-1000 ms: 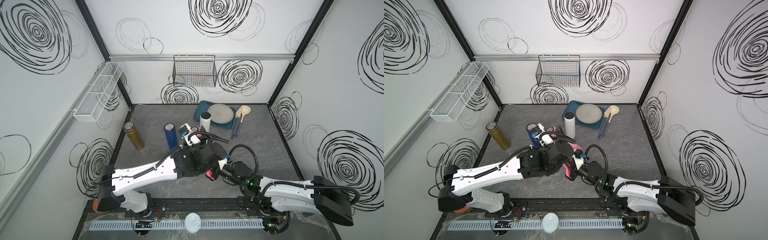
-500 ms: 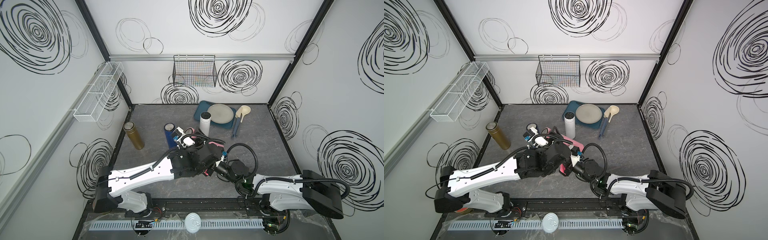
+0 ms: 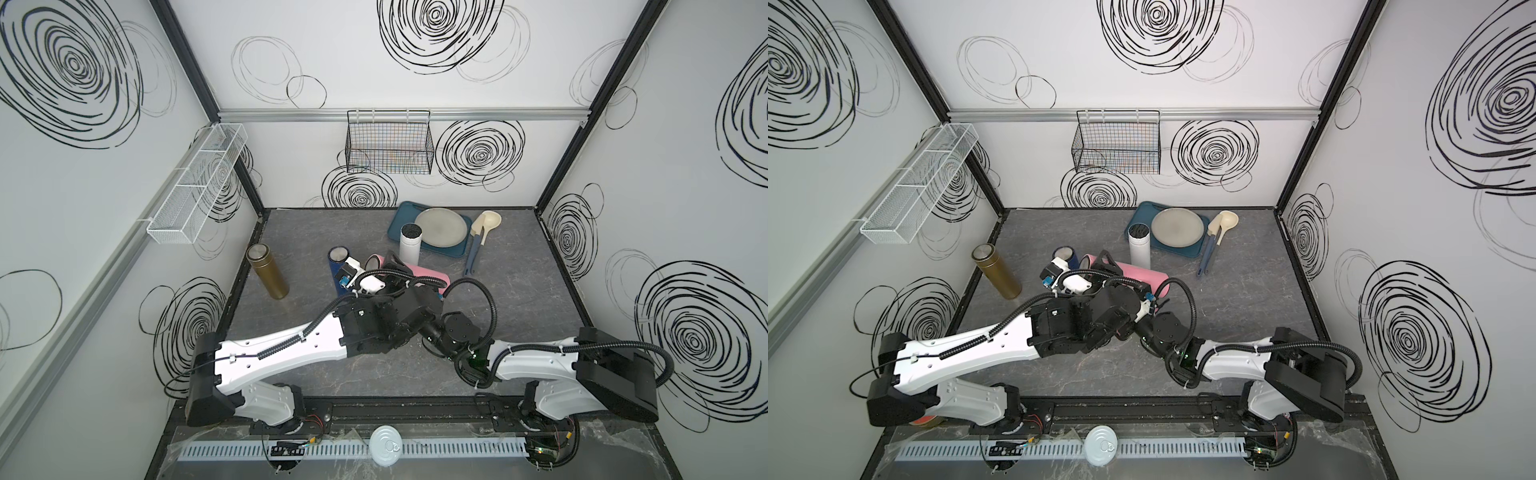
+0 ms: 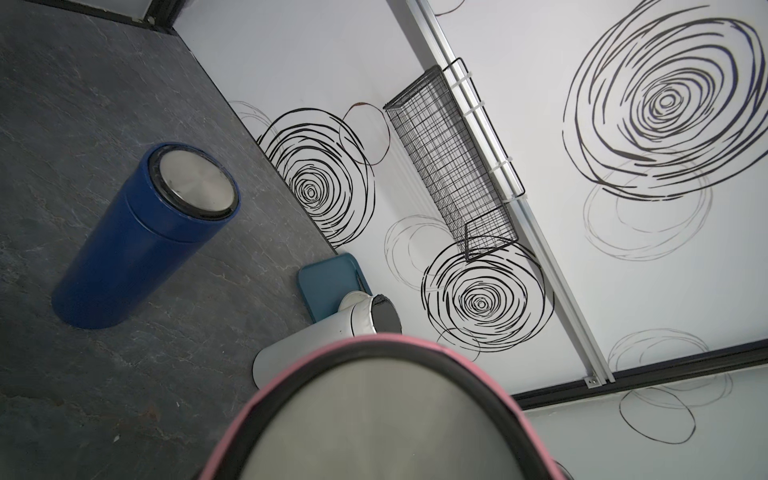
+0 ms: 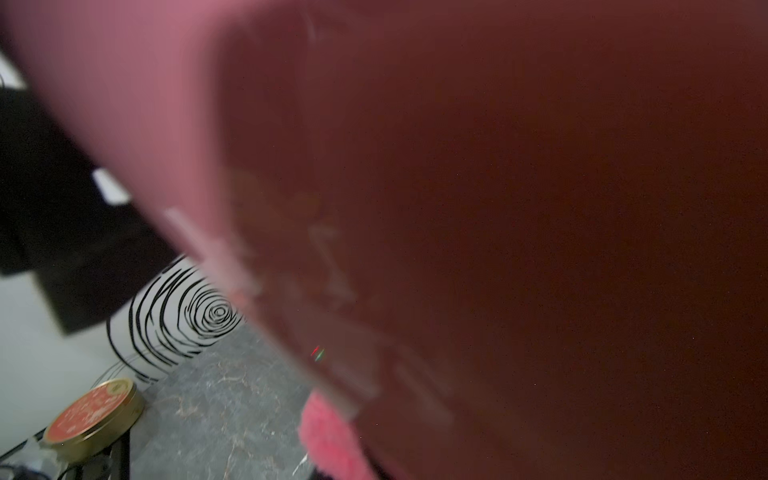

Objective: Wipe the surface of the thermos
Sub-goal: Wipe the dirt from the surface of the thermos.

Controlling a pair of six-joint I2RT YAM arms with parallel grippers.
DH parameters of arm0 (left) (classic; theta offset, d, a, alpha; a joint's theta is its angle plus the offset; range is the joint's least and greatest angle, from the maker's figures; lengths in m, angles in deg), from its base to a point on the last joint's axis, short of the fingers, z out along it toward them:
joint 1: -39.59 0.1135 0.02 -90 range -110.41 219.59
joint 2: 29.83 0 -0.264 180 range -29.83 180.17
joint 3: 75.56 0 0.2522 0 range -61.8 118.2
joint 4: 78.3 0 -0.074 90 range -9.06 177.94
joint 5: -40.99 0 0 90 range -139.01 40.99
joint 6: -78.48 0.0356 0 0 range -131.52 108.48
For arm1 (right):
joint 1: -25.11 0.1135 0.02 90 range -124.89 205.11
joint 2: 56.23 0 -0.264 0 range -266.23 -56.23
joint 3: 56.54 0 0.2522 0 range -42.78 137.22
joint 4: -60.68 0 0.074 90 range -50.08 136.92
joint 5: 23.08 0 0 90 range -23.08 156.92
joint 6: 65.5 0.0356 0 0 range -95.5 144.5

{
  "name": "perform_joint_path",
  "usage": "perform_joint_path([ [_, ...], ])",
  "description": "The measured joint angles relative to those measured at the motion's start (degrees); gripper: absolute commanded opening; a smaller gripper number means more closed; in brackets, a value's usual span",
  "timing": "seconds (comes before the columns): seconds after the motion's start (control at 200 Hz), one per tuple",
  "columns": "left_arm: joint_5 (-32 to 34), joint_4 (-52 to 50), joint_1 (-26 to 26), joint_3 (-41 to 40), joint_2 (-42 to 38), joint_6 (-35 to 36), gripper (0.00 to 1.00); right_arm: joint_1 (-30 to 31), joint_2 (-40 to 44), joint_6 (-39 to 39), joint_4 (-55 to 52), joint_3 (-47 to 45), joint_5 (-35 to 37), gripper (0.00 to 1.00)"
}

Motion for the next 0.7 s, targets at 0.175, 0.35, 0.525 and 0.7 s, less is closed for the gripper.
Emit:
perform_joint_path([
  [0.175,-0.92,-0.02,0.0,-0.55,-0.22,-1.55,0.0,-0.09,-0.02,1.57,0.5,-1.29,3.45,0.0],
  [0.35,-1.62,0.0,-0.02,-1.29,-0.22,-2.14,0.0,-2.32,1.7,4.04,0.44,-6.29,5.27,0.0],
  [0.525,-0.24,0.2,-0.02,-1.38,-0.28,-2.25,0.0,-1.84,-0.07,3.78,-0.57,-2.19,4.35,0.0],
  [0.7,1.27,-0.02,-0.02,-1.38,-0.57,-2.19,0.0,-1.18,-2.82,3.5,-0.5,2.82,1.18,0.0],
])
